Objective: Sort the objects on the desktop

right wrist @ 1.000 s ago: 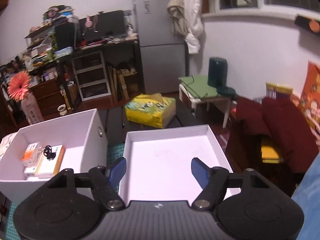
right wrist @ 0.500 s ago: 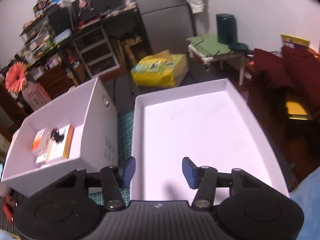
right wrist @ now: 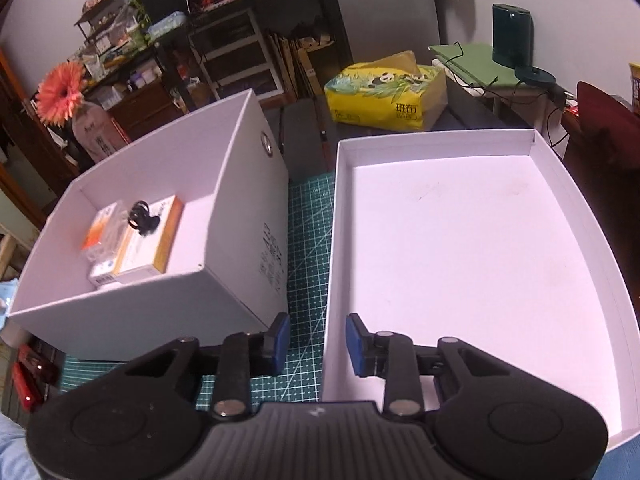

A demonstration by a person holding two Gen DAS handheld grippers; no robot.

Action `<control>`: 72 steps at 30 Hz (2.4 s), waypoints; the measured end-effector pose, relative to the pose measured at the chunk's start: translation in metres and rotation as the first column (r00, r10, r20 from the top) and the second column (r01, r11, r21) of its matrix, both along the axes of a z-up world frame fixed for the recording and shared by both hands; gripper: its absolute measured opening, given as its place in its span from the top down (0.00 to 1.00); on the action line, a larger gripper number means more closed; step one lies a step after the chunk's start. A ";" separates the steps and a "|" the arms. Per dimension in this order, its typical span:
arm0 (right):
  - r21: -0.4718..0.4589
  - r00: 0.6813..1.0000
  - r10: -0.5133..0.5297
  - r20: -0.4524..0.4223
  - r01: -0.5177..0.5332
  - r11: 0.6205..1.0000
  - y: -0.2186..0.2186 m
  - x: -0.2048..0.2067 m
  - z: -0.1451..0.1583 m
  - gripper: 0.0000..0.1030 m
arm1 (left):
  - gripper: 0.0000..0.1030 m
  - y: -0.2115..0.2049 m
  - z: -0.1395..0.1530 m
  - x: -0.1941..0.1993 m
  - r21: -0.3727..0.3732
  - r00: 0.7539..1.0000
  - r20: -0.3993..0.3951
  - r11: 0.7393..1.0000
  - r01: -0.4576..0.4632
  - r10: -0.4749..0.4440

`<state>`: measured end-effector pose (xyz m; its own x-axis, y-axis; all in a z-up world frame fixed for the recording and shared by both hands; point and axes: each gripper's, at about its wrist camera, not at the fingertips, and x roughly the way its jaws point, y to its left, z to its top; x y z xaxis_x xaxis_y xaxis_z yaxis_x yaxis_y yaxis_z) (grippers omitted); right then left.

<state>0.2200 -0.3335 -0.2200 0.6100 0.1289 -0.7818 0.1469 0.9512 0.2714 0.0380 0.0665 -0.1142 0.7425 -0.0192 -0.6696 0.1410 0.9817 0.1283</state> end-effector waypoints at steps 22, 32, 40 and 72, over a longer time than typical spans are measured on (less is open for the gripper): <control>-0.087 0.999 -0.032 -0.013 0.031 0.996 -0.002 0.027 -0.026 0.78 | 0.00 0.000 -0.001 0.003 0.002 1.000 -0.015 1.000 -0.012 0.012; -0.087 0.999 -0.048 -0.011 0.047 0.995 -0.002 0.035 -0.030 0.79 | 0.00 -0.001 -0.001 0.003 0.014 1.000 -0.011 1.000 -0.013 0.013; -0.076 0.998 -0.057 -0.009 0.056 0.996 -0.003 0.037 -0.030 0.80 | 0.00 -0.001 -0.002 0.004 0.018 1.000 -0.011 1.000 -0.015 0.015; 0.267 0.975 -0.188 0.118 0.151 0.952 -0.039 0.005 0.022 0.96 | 0.00 -0.002 -0.001 0.002 0.035 1.000 -0.007 0.999 -0.021 0.022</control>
